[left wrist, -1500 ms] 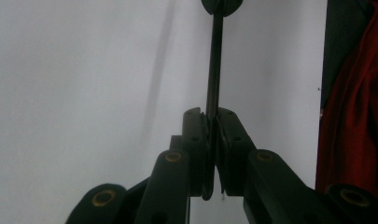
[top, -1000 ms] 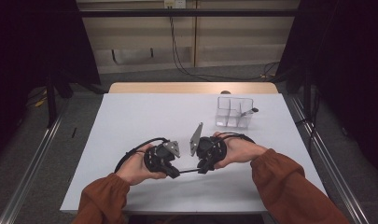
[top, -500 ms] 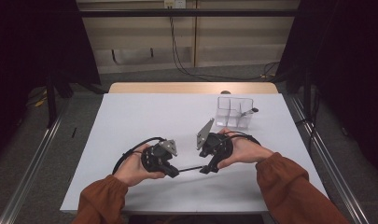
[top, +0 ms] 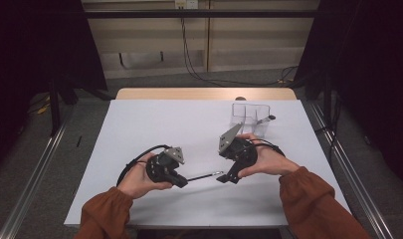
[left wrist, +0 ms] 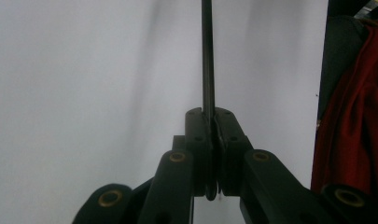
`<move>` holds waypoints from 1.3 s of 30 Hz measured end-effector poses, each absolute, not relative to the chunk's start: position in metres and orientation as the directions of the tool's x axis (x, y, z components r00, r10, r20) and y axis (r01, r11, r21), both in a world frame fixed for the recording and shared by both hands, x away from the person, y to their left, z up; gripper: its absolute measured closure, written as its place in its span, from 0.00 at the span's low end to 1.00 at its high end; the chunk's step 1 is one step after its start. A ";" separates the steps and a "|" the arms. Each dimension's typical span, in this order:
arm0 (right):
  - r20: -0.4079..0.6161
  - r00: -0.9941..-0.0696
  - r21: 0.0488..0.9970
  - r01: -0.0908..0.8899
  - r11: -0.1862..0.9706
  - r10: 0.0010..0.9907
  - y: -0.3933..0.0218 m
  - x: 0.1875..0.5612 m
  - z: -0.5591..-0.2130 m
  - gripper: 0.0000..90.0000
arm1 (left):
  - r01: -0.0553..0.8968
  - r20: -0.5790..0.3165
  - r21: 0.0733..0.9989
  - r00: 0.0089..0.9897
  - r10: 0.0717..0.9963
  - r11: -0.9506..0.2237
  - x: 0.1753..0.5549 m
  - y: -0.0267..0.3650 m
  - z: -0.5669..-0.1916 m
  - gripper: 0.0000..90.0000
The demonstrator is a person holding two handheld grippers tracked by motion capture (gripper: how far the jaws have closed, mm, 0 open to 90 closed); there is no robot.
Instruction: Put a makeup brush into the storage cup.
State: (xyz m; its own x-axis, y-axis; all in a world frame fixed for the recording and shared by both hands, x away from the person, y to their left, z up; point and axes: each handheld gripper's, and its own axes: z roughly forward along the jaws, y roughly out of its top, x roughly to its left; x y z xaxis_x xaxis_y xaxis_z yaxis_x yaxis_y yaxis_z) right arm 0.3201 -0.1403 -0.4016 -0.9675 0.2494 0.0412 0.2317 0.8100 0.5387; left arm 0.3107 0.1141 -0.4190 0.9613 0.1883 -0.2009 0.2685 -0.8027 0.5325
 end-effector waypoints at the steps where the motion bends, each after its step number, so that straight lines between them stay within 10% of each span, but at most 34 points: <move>1: 0.041 -0.967 0.545 0.233 0.805 0.252 -0.142 0.319 -0.402 0.12 | 0.265 -0.197 0.533 0.962 0.187 -0.803 0.311 0.115 -0.419 0.95; 39: 0.104 -0.916 0.688 0.348 0.636 0.389 -0.183 0.299 -0.424 0.04 | 0.369 -0.233 0.638 0.929 0.287 -0.676 0.299 0.156 -0.432 0.95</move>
State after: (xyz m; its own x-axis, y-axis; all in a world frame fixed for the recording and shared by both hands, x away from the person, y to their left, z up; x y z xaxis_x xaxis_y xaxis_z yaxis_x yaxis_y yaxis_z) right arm 0.2985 -0.1826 -0.4241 -0.9155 0.3887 0.1037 0.3481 0.6364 0.6883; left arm 0.2987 0.1558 -0.4316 0.9292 0.2865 -0.2333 0.3686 -0.6762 0.6379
